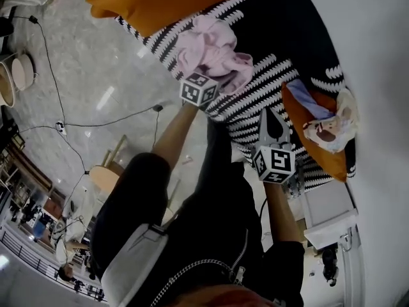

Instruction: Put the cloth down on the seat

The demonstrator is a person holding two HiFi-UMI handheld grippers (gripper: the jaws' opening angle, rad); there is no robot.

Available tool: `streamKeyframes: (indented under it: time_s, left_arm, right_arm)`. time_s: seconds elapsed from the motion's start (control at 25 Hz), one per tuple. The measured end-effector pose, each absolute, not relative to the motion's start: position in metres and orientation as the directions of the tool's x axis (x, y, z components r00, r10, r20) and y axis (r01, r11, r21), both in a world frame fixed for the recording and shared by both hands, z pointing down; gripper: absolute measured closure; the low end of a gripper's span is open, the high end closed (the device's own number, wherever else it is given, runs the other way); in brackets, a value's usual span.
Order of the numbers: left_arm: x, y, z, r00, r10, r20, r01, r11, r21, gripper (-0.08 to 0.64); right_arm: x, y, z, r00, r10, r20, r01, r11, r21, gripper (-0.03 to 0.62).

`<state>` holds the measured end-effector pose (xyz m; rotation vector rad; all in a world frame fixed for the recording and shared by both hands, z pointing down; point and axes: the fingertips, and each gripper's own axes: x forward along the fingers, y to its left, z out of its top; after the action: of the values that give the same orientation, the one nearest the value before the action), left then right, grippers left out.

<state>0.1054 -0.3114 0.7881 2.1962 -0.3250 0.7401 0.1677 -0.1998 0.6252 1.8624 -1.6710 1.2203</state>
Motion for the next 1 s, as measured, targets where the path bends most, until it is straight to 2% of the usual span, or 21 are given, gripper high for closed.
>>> streamKeyframes:
  time_s: [0.36,1.0]
  left_arm:
    - [0.110,-0.313,0.855,0.761,0.049,0.647,-0.467,-0.651,0.598,0.247]
    - [0.121,-0.291,0.947,0.686,0.135,0.715,-0.530,-0.582,0.617,0.262]
  right_arm:
    - [0.162,-0.170,0.653,-0.067,-0.545,0.836,-0.914,-0.303,-0.270,0.600]
    - [0.159,-0.152,0.678,-0.064,-0.506,0.860,-0.900,-0.342,-0.269,0.597]
